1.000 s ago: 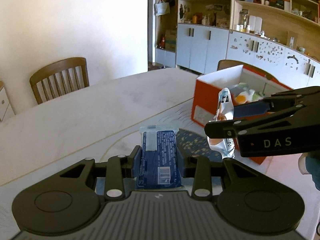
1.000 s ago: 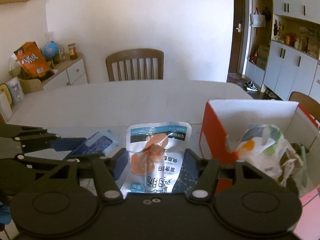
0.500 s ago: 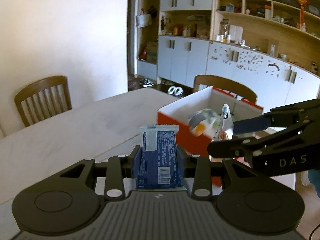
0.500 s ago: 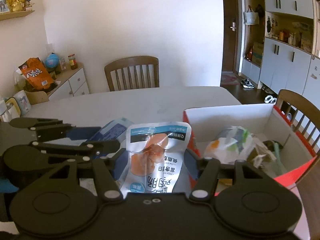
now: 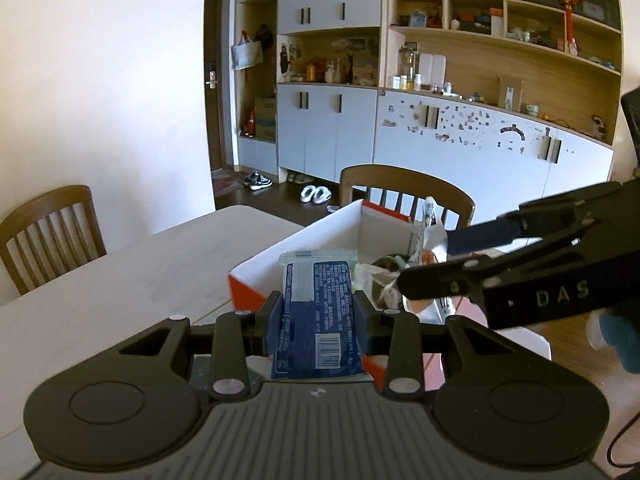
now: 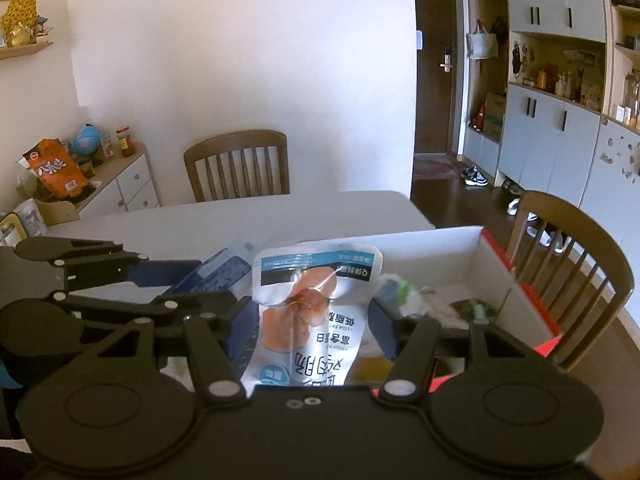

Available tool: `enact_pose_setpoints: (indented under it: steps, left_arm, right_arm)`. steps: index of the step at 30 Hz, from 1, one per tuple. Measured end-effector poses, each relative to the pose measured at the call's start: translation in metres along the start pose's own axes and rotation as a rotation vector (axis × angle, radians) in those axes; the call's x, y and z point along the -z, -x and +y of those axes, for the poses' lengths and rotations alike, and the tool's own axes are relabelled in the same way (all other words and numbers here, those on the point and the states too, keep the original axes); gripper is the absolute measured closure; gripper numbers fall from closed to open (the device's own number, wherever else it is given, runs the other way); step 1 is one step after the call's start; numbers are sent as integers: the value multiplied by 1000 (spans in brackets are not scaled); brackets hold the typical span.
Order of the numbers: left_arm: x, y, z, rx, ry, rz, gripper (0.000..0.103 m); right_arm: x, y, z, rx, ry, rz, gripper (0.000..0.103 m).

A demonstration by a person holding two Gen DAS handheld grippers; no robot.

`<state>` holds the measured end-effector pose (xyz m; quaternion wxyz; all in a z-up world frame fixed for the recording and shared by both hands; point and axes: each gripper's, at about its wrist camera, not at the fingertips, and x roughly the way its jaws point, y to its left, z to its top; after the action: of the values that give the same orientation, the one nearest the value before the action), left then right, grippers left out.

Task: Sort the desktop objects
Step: 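Lift and carry sausage packet in right tool to shoebox while left carries blue packet, then lower sausage packet into shoebox with right tool while left lowers blue packet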

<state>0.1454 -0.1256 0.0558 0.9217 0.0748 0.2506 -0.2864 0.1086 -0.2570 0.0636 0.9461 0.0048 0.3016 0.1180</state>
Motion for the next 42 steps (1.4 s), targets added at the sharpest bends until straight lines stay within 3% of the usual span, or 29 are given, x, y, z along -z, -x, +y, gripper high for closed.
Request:
enact_pose_setpoints:
  steps: [20, 42]
  left_arm:
    - [-37, -87, -76, 11, -92, 81, 68]
    - [-33, -208, -84, 99, -141, 403, 68]
  right_arm:
    - [-26, -30, -112, 28, 19, -11, 42]
    - [-2, -95, -165, 36, -11, 136, 42]
